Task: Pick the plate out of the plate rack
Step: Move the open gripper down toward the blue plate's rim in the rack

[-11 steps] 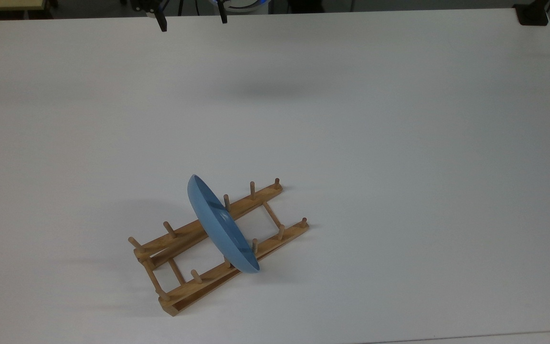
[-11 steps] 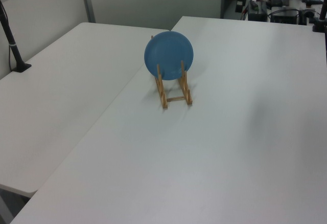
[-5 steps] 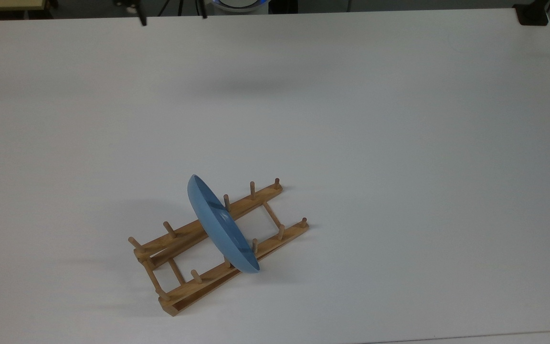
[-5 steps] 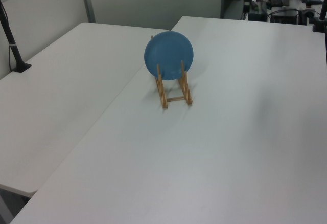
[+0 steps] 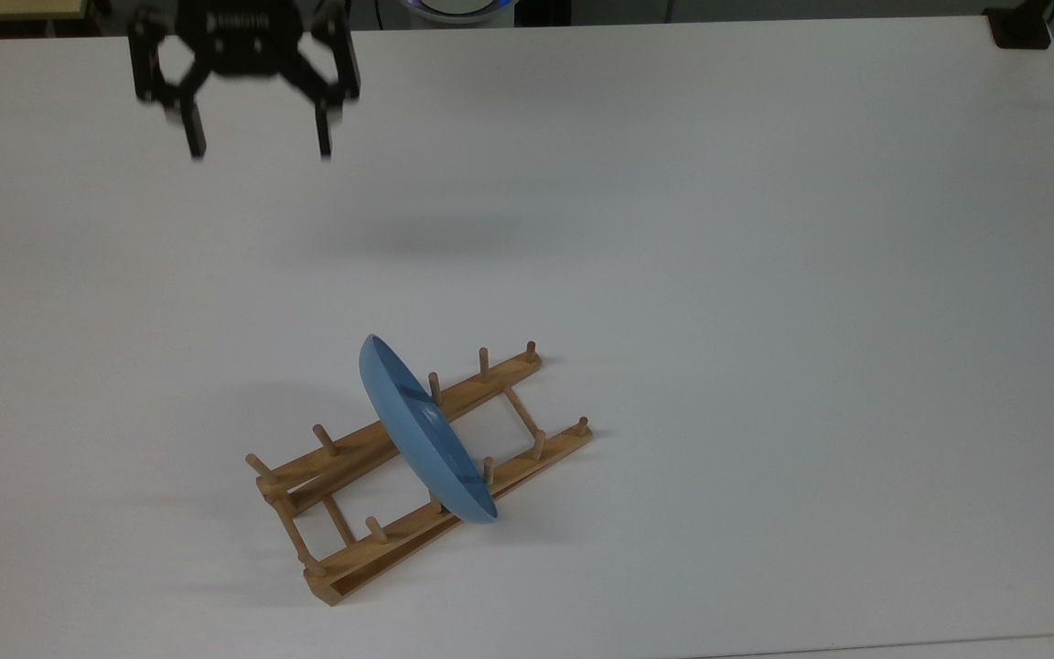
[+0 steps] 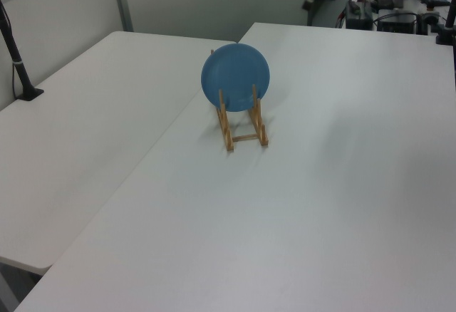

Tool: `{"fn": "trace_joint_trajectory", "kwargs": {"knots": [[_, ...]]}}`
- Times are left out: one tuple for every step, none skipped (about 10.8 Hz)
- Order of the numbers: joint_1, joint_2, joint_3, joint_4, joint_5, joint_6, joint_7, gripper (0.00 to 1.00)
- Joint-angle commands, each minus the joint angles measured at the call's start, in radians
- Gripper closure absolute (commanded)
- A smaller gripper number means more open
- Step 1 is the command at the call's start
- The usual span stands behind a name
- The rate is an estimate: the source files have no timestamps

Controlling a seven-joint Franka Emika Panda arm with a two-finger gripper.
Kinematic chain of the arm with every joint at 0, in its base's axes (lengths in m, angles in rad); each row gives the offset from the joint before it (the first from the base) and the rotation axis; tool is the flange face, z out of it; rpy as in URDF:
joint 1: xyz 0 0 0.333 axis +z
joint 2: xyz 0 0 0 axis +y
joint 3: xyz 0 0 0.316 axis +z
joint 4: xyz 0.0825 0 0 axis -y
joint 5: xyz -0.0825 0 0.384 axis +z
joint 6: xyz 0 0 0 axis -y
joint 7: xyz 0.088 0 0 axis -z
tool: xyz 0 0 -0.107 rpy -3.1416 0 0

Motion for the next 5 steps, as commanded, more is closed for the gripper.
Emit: {"fn": "trace_joint_trajectory", "kwargs": {"knots": [[0.037,0.095,0.001,-0.035,0.018,0.301,0.100,0.00],[0.049,0.128,0.001,-0.036,0.016,0.392,0.116,0.00],[0.058,0.161,0.002,-0.035,0.018,0.447,0.125,0.00],[0.074,0.189,0.002,-0.032,0.016,0.492,0.139,0.00],[0.081,0.204,0.004,-0.038,0.016,0.541,0.169,0.00]]}}
